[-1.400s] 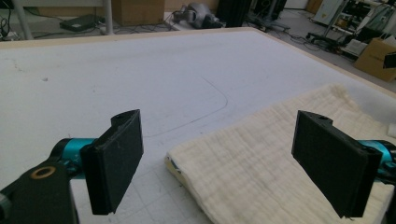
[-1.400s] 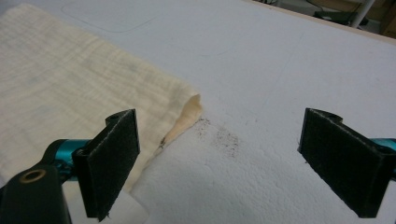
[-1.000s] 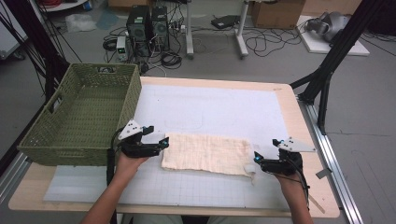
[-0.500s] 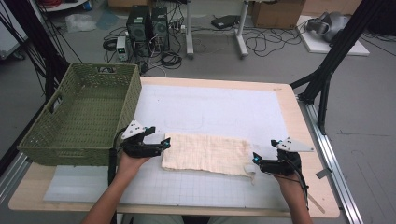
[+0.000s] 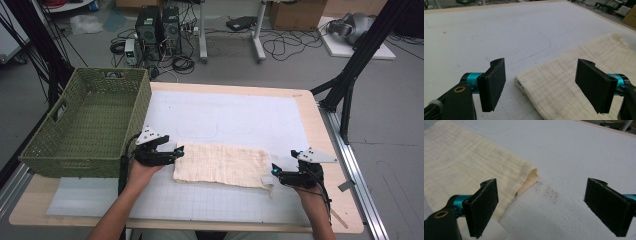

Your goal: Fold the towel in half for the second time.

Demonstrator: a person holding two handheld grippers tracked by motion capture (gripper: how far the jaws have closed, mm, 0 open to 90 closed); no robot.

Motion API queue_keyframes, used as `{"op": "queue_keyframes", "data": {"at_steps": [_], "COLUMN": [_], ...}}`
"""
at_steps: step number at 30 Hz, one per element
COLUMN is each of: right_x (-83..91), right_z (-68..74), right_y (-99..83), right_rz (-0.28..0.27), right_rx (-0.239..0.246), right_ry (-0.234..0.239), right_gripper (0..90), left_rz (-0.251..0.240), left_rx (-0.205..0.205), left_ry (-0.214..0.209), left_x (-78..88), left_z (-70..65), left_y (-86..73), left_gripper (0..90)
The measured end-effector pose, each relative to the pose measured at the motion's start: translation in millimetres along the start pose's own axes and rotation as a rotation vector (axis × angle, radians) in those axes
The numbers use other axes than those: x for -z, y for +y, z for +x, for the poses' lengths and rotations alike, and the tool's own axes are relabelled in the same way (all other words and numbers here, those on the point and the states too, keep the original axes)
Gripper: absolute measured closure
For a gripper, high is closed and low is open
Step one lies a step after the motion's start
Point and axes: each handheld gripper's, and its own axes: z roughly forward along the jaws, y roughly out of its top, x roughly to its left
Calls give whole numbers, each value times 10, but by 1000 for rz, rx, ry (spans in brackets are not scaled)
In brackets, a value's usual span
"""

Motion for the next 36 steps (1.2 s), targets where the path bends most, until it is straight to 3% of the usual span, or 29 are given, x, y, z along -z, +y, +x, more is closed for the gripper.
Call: {"op": "queue_keyframes", "data": {"at_steps": [2,7,10,12,16,19,26,29,36], "right_x": [5,5,-4,-4,1,2,-7,-14,-27], "right_z": [-8,-28,-24,-24,-33,-31,-27,-28,-25], "right_y": [0,0,-7,-9,-23,-32,-41,-45,-50], "right_rz": [-7,-15,-9,-9,-5,1,7,9,16], "right_rx": [-7,-16,-16,-13,-19,-24,-23,-22,-18], "right_ry": [-3,-3,2,1,0,1,1,2,6], "right_gripper": [113,113,114,113,113,113,113,114,114], "left_rz": [5,18,61,74,158,195,288,294,253], "left_rx": [-8,-59,-46,-53,-42,-41,-112,-127,-147], "left_ry": [16,1,10,24,39,37,13,22,25], "left_x": [-39,-168,-286,-338,-434,-478,-550,-558,-509], "left_z": [2,3,55,78,151,170,95,69,45], "left_y": [67,263,300,285,207,170,100,67,-2], "left_gripper": [258,292,322,357,406,433,607,636,719]}}
